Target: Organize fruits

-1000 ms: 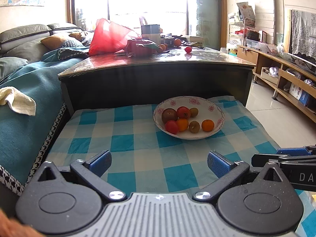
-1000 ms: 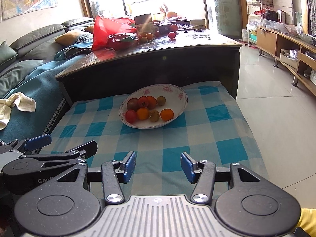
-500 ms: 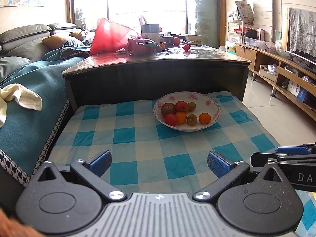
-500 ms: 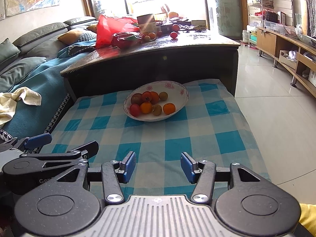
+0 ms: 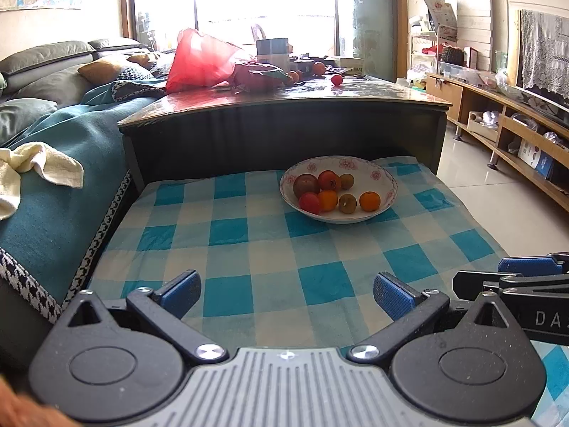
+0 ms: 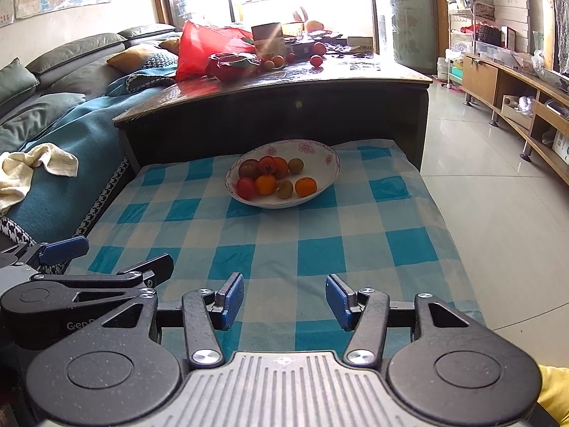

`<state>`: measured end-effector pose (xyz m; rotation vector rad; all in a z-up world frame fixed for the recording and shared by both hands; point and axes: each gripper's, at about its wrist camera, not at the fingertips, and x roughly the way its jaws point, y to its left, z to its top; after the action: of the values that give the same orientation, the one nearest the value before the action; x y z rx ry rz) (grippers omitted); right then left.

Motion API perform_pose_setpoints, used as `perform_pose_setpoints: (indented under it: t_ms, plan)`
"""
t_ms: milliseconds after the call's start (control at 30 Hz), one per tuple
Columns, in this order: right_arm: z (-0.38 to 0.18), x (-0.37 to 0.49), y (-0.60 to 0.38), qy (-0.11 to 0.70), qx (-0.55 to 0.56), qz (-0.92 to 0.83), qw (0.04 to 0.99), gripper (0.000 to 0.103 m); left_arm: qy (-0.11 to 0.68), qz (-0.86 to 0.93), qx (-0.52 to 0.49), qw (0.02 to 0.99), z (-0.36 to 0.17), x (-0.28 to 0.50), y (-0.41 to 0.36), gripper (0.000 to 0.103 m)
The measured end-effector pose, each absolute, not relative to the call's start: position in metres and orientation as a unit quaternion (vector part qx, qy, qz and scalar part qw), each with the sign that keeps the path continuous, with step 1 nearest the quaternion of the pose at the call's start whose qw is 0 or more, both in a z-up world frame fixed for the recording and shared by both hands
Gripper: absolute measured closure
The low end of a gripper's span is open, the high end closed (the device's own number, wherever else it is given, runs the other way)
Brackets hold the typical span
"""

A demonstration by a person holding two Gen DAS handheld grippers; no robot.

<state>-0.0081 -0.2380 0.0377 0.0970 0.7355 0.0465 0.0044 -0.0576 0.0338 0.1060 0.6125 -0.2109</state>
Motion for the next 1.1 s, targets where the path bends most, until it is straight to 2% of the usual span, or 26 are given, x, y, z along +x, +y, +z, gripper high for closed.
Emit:
perform_pose_setpoints:
  t_ms: [1100]
  plan:
    - [0.0341, -0.0137, -0.2341, 0.363, 0.037, 0.023, 0.931, 0.056, 0.304, -0.096, 0.062, 0.946, 0.029, -0.0022, -0.0545, 0.0]
